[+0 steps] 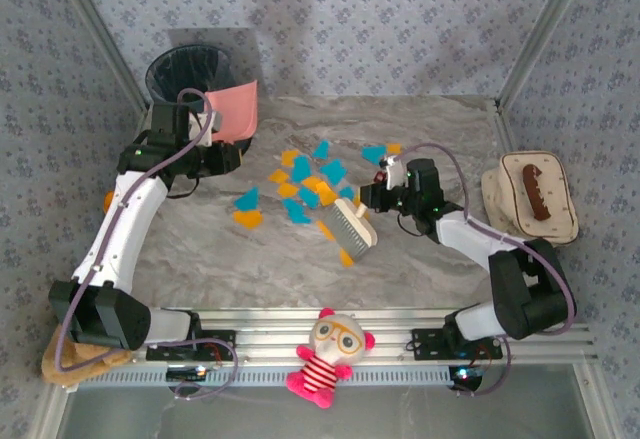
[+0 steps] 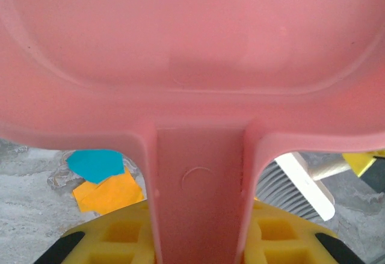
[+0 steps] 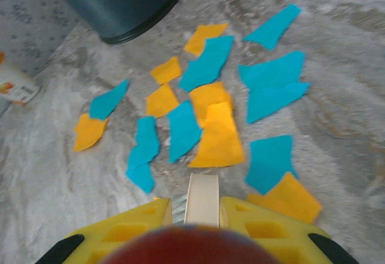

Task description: Sweep away the paper scraps from the table

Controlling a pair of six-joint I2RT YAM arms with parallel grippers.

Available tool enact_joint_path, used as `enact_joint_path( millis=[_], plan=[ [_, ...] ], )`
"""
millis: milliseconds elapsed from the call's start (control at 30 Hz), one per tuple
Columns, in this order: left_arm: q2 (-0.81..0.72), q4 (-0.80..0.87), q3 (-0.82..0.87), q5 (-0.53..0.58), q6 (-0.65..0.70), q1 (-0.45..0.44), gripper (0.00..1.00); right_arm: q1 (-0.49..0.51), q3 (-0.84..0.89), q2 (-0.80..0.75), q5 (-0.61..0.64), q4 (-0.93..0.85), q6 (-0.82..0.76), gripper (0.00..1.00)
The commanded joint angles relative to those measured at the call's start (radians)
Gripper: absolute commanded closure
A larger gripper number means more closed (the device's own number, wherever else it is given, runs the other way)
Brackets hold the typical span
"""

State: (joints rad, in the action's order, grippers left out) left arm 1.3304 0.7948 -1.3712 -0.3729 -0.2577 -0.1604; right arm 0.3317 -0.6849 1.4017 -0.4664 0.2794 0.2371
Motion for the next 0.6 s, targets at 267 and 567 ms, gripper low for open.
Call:
enact_joint_path(
  millis=[267,567],
  plan=[
    [0.004,0.024,0.004,-0.006,0.034,-0.008,1.00,-0.040,0.001,-0.063,0.348,-0.004,-0.033,1.00],
    [0.013,0.037,-0.003,-0.014,0.054,-0.008,1.00,-0.066,0.008,-0.127,0.516,-0.077,-0.016,1.00]
  ],
)
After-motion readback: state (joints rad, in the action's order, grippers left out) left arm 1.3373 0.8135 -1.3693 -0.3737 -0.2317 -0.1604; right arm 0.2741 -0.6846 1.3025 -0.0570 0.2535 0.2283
